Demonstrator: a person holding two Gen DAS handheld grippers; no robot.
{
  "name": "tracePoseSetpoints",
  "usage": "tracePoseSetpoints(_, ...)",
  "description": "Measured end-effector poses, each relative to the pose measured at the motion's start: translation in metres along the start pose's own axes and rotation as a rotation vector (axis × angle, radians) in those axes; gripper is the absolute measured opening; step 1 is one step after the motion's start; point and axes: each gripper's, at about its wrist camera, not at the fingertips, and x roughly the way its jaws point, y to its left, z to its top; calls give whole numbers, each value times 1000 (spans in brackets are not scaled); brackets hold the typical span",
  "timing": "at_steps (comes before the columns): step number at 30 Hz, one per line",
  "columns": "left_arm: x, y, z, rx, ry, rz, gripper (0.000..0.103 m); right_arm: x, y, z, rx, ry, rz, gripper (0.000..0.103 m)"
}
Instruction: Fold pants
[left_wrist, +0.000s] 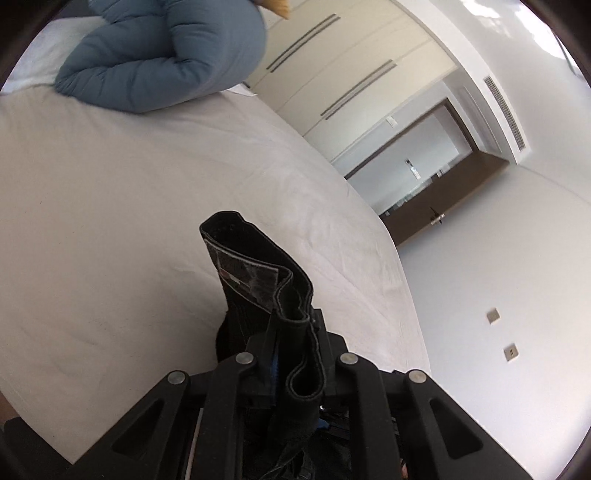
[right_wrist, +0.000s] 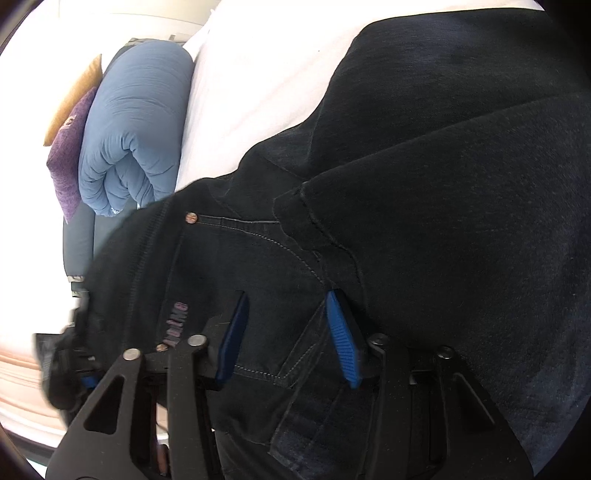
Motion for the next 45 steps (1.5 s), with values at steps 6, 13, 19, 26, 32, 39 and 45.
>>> tracePoseSetpoints(6, 16, -74, -30, 238, 58, 22, 14, -38, -10, 1, 80, -106, 134, 65)
tracePoseSetpoints(13, 58, -141, -93, 464, 181, 40, 14, -102, -17, 7, 65, -114, 319, 69)
tracePoseSetpoints(19, 85, -164, -146, 574, 274, 55, 14, -143, -11, 5, -30, -142, 307, 76)
tracePoseSetpoints(26, 94, -160, -183, 651, 347, 103, 14, -144, -19, 7, -47, -126, 270, 77)
tracePoseSetpoints(32, 98, -166, -205, 742, 370, 142, 14, -126, -37, 6, -26, -90, 123, 73)
tracePoseSetpoints(39, 107, -171, -234, 810, 416, 160, 14, -133, -38, 4, -115, -108, -49, 33)
tracePoseSetpoints(45, 107, -182, -247, 871, 425, 139, 14, -157, -38, -4, -197, -157, -158, 13)
